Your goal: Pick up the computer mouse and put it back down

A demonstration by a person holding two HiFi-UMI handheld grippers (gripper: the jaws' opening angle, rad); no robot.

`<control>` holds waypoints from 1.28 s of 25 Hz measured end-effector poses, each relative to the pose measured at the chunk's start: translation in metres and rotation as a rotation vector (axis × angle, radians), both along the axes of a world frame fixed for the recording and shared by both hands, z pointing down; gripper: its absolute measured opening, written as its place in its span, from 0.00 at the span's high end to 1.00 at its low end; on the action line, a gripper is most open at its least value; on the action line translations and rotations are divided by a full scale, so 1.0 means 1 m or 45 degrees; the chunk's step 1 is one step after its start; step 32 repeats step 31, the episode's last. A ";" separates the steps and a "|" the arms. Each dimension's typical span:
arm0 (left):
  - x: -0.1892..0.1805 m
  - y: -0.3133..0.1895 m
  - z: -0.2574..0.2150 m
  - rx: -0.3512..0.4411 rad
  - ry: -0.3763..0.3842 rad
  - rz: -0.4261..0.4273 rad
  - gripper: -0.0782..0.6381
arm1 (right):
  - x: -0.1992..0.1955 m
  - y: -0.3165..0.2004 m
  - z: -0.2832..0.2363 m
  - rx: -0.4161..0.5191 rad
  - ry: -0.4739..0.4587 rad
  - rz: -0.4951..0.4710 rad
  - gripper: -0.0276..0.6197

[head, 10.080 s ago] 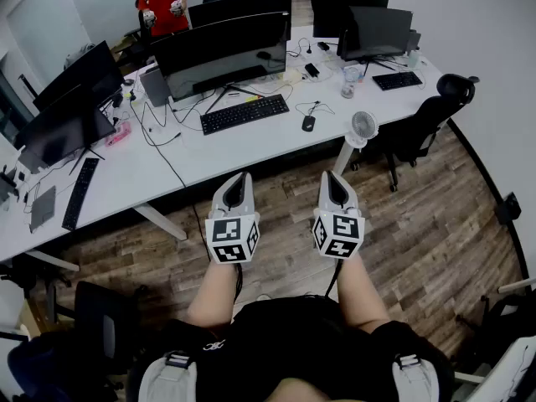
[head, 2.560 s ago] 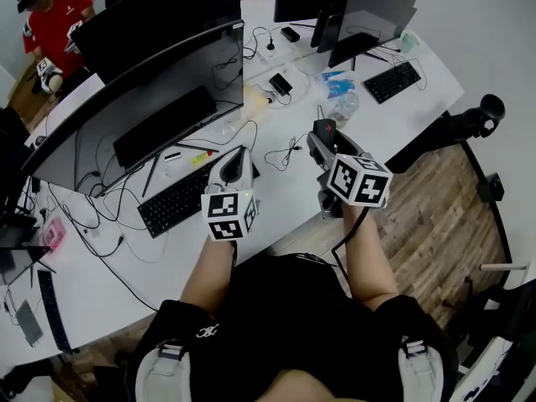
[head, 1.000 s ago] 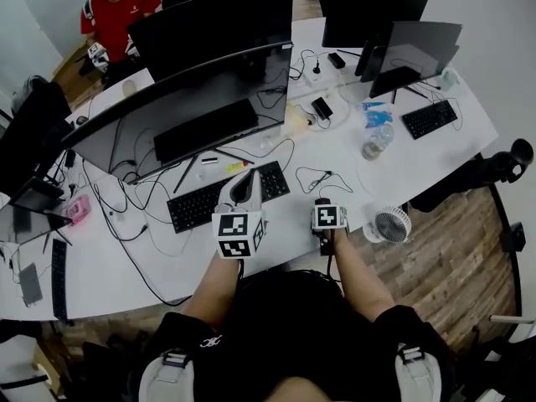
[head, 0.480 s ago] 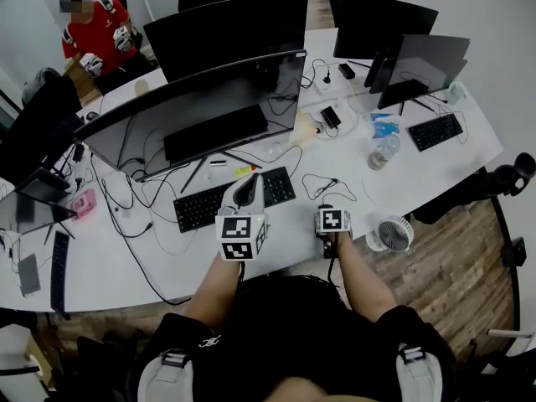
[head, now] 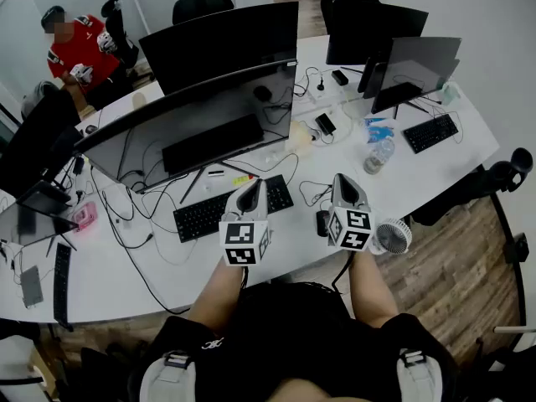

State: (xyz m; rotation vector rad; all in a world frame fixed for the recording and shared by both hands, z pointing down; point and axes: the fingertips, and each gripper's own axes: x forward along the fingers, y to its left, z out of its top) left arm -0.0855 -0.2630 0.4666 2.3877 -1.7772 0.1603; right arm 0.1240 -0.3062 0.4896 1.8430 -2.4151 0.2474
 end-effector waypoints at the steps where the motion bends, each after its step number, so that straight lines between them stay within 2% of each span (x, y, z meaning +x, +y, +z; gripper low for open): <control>1: 0.001 0.000 -0.002 0.010 0.002 0.002 0.82 | -0.002 0.002 -0.027 0.095 -0.021 -0.003 0.95; 4: 0.003 -0.002 -0.009 0.038 0.022 0.001 0.82 | -0.005 0.008 -0.085 0.295 -0.053 -0.007 0.95; 7: 0.003 -0.003 -0.014 0.052 0.037 0.001 0.82 | -0.006 0.011 -0.105 0.365 -0.077 -0.007 0.95; 13: 0.000 -0.002 -0.013 0.044 0.052 0.000 0.82 | -0.016 0.017 -0.094 0.351 -0.027 -0.026 0.95; 32: -0.002 -0.007 -0.013 0.051 0.052 -0.009 0.82 | -0.035 0.013 -0.085 0.325 -0.024 -0.083 0.95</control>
